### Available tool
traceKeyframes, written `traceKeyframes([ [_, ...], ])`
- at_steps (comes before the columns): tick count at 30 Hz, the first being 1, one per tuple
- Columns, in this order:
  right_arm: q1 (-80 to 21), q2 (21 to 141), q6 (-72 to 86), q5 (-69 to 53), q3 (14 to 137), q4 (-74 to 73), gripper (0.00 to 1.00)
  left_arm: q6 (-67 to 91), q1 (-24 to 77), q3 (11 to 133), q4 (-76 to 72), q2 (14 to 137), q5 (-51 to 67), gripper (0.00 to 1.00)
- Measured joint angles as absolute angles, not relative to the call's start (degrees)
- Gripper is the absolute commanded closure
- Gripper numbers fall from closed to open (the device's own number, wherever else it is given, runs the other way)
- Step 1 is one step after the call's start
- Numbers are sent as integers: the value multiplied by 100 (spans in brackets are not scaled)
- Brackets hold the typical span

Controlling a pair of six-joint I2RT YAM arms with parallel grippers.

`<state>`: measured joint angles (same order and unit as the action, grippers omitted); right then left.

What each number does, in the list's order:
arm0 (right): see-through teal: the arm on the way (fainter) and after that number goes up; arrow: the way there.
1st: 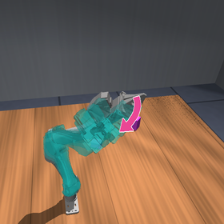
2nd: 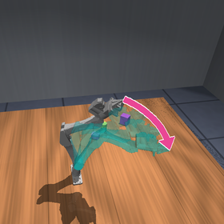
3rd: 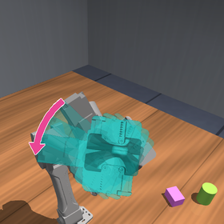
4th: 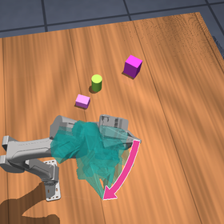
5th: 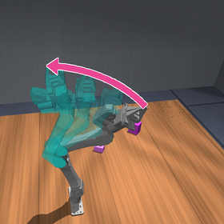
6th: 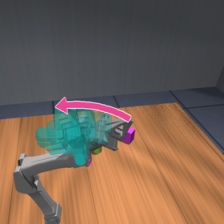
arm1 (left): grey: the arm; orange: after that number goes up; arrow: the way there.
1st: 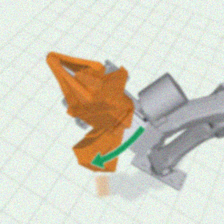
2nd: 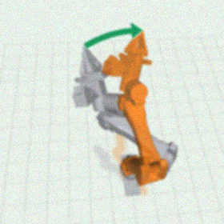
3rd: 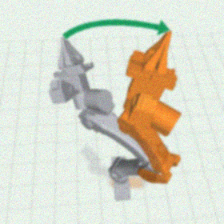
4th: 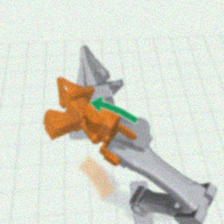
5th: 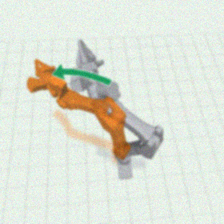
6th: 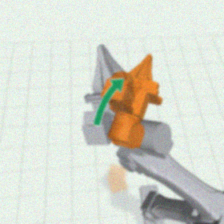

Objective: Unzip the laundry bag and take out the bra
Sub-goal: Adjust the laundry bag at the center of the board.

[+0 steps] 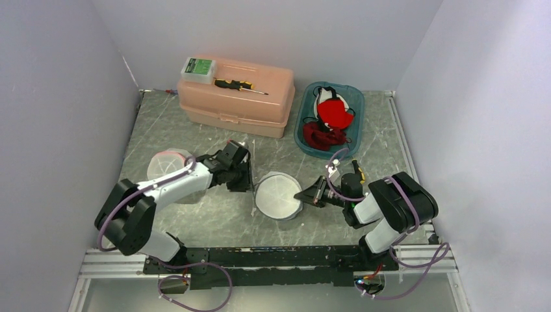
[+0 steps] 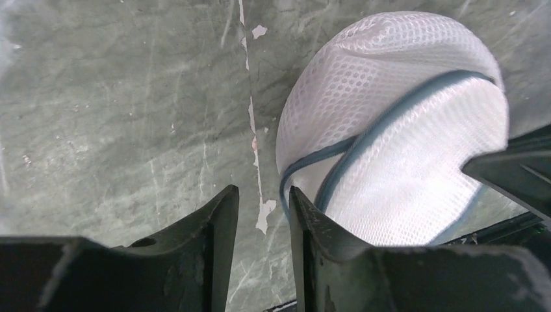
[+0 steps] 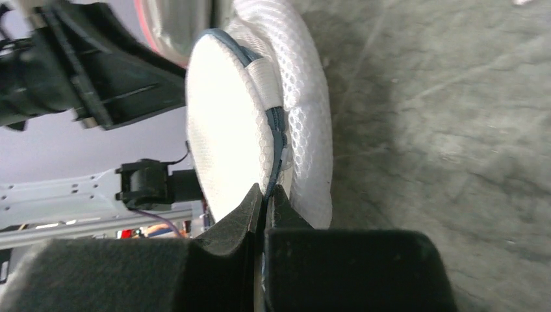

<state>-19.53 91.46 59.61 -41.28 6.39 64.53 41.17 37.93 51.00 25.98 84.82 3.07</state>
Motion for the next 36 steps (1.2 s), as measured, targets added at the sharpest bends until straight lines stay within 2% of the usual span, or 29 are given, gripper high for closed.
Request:
traceKeyframes([
  [3, -1953, 9229, 5787, -3909, 652, 6252, 100, 4139, 3793, 5100, 2766, 8097, 152, 55],
  [8, -1953, 9415, 5680, -3651, 768, 6042, 100, 4141, 3793, 5087, 2851, 7279, -32, 55],
  [13, -1953, 9609, 5662, -3548, 790, 6027, 100, 4160, 3813, 4814, 2119, 6606, 362, 58],
  [16, -1953, 9710, 5671, -3522, 790, 6066, 100, 4163, 3905, 4757, 1588, 6814, 753, 65],
  [20, -1953, 9762, 5680, -3522, 790, 6134, 100, 4121, 4018, 4880, 1153, 7695, 1205, 75],
  [27, -1953, 9749, 5655, -3524, 814, 6075, 100, 4119, 4038, 4803, 674, 8259, 1822, 81],
  [32, -1953, 9738, 5653, -3524, 851, 5994, 100, 4095, 4040, 4805, 521, 8296, 1802, 96],
  [36, -1955, 9721, 5649, -3527, 880, 5918, 100, 4095, 3966, 4831, 532, 8794, 1555, 97],
])
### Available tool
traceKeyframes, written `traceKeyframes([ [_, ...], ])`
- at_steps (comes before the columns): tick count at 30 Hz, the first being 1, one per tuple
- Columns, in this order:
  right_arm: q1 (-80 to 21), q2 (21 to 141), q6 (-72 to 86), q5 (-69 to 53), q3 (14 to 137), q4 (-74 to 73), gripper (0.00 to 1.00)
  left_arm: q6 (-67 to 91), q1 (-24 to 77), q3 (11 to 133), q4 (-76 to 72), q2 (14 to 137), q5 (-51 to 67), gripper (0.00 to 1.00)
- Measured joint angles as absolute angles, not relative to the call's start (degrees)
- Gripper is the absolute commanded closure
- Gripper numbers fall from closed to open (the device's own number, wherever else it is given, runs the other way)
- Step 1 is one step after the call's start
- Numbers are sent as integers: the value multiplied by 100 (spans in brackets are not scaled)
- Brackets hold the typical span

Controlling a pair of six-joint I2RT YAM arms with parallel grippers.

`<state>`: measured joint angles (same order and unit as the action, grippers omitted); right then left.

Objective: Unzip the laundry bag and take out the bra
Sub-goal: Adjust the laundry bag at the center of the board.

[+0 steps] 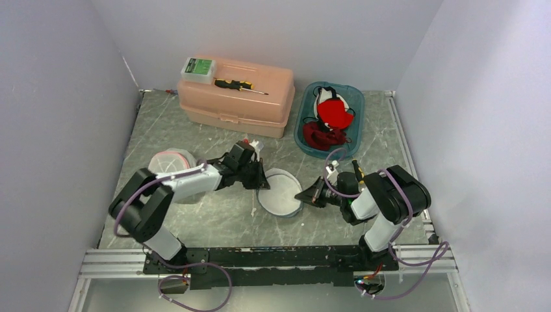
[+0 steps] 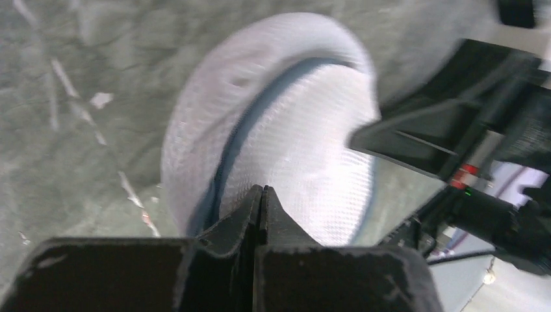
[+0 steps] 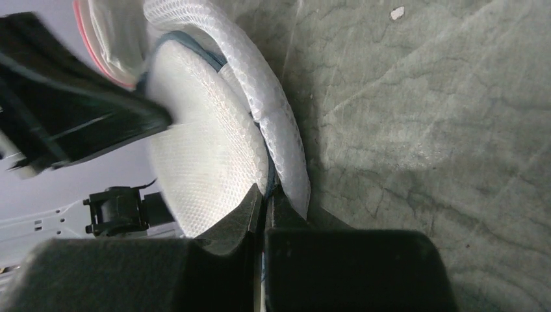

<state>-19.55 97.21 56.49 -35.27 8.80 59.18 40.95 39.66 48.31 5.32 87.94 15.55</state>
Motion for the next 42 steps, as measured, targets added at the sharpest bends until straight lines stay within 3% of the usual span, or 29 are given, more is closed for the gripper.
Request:
traceKeyframes([
  [8, -1981, 9564, 5520, -3544, 1046, 5599, 100, 4217, 3795, 4895, 460, 9719, 1387, 97],
  [10, -1981, 9548, 5502, -3542, 1050, 5561, 87, 4274, 3798, 4901, 449, 9736, 1330, 97],
  [13, -1992, 9376, 5468, -3531, 1050, 5391, 56, 4309, 3806, 4925, 449, 9738, 1262, 97],
  [19, -2261, 7594, 5026, -2877, 1234, 3776, 35, 4316, 3817, 4954, 434, 9736, 1011, 97],
  [23, -2786, 6158, 4480, -1824, 1774, 1892, 33, 4316, 3822, 4952, 443, 9736, 910, 97],
  [26, -3153, 5551, 4156, -1243, 2303, 934, 42, 4318, 3835, 4952, 440, 9736, 878, 97],
  [29, -3336, 5349, 3944, -1221, 2648, 742, 79, 4318, 3850, 4952, 438, 9736, 851, 97],
  [32, -3356, 5808, 3916, -1756, 2709, 1118, 100, 4318, 3861, 4947, 425, 9736, 823, 97],
  [42, -3269, 8462, 4285, -2589, 2119, 2908, 100, 4425, 3872, 4724, 89, 9666, 775, 97],
])
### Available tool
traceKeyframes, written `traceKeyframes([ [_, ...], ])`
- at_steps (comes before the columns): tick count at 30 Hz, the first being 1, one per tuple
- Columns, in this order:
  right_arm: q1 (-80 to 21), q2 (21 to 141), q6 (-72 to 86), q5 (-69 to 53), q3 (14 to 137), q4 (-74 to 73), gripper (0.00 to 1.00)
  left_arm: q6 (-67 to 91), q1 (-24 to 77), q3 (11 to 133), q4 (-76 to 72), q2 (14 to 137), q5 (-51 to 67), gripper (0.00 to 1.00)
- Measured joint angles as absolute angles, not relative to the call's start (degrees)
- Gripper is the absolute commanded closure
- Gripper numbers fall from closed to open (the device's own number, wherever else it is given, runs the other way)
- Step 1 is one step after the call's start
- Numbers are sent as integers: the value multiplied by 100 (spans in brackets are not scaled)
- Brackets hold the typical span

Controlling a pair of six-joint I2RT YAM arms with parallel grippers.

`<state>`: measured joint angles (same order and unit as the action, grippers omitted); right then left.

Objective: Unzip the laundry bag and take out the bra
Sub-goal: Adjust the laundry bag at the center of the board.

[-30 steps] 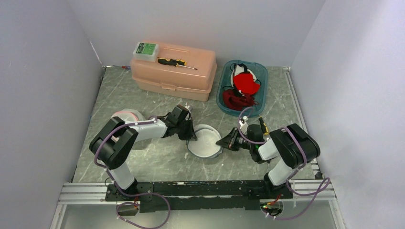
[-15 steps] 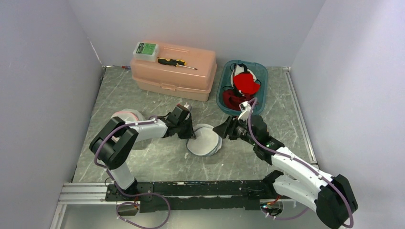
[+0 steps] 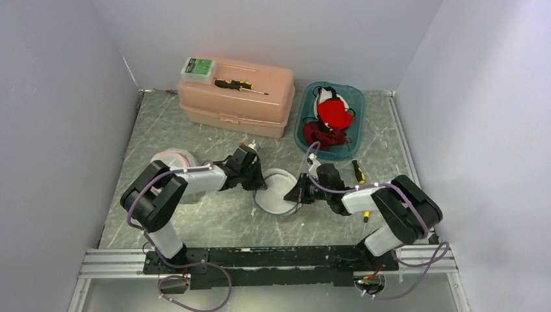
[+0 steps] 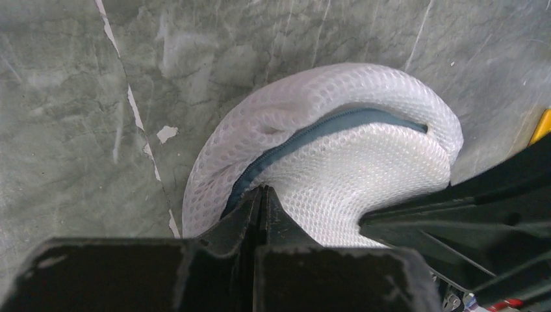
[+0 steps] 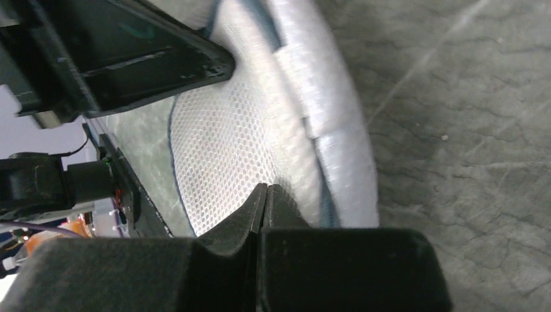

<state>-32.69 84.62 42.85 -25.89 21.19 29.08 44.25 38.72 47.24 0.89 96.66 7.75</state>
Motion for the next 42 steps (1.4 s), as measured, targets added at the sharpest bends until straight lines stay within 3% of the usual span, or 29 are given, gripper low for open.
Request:
traceKeyframes([
  [12, -3223, 9612, 4777, -2722, 1756, 4816, 100, 4576, 3857, 4491, -386, 9660, 753, 97],
  [18, -3256, 9275, 4766, -2493, 1632, 4707, 100, 4613, 3854, 4303, -593, 9529, 760, 97],
  [19, -3256, 9089, 4722, -2401, 1612, 4532, 96, 4611, 3854, 4285, -556, 9480, 760, 96],
  [23, -3253, 8090, 4394, -2117, 1610, 3599, 58, 4556, 3872, 4274, -231, 9273, 711, 95],
  [28, -3256, 7091, 4018, -1994, 1859, 2401, 38, 4464, 3885, 4276, 193, 9087, 589, 94],
  [35, -3223, 6075, 3911, -1516, 1992, 1205, 29, 4418, 3887, 4289, 416, 9026, 462, 94],
  [42, -3094, 6573, 4300, -1621, 1712, 1420, 28, 4421, 3920, 4289, 434, 9015, 456, 94],
])
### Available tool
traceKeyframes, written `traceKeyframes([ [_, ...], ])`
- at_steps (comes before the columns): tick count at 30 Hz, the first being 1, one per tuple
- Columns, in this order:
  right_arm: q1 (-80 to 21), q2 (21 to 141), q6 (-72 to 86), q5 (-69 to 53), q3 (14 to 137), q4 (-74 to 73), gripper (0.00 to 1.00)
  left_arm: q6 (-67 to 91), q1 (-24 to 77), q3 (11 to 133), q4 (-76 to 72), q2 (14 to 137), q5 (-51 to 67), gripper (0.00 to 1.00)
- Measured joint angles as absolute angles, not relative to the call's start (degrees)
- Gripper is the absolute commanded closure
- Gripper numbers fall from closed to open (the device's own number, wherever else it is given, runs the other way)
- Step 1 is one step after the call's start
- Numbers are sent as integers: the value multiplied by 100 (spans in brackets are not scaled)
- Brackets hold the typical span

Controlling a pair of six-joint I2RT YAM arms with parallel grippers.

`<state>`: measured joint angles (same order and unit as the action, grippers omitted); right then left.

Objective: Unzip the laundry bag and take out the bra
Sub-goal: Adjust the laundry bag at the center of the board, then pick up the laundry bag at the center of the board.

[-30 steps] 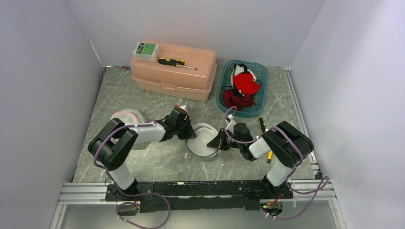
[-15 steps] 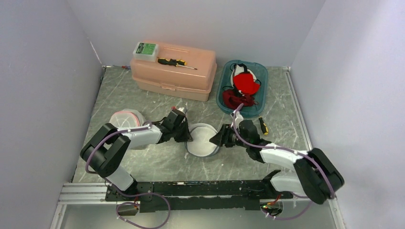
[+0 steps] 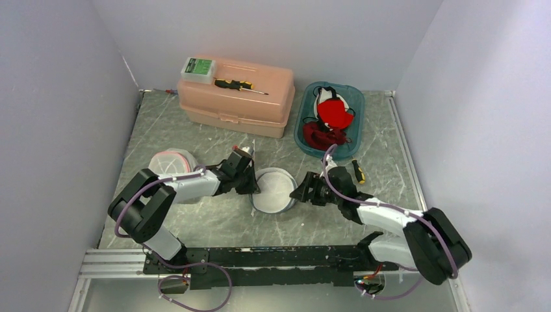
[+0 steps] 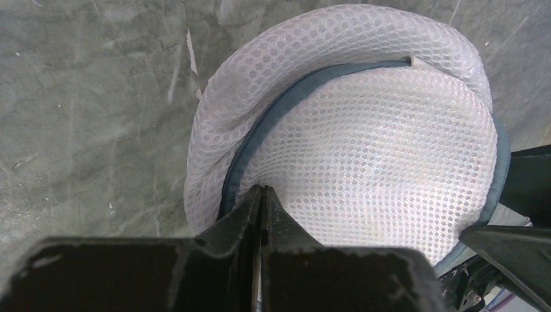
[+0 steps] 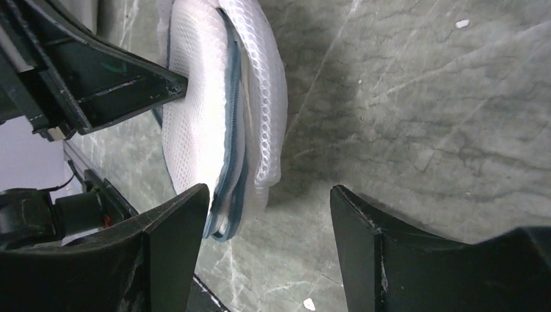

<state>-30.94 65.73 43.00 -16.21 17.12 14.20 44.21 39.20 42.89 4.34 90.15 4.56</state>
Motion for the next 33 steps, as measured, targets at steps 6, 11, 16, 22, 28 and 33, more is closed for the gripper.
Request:
traceKeyframes([
  [6, -3094, 7435, 4670, -1898, 1761, 2106, 37, 4418, 3964, 4289, 427, 9015, 405, 94],
  [11, -3094, 8012, 4836, -1988, 1911, 2491, 67, 4421, 3983, 4289, 416, 9015, 381, 94],
  [16, -3096, 8134, 4908, -1979, 1911, 2615, 95, 4423, 4012, 4289, 366, 9054, 401, 94],
  [22, -3096, 8103, 4906, -1981, 1865, 2711, 100, 4421, 4016, 4300, 331, 9096, 408, 93],
  [28, -3122, 6882, 4733, -1833, 1800, 1885, 100, 4421, 4077, 4613, 840, 8960, 489, 54],
  [33, -3111, 5441, 4453, -1398, 2086, 303, 100, 4370, 4121, 4733, 1422, 7867, 467, 44],
])
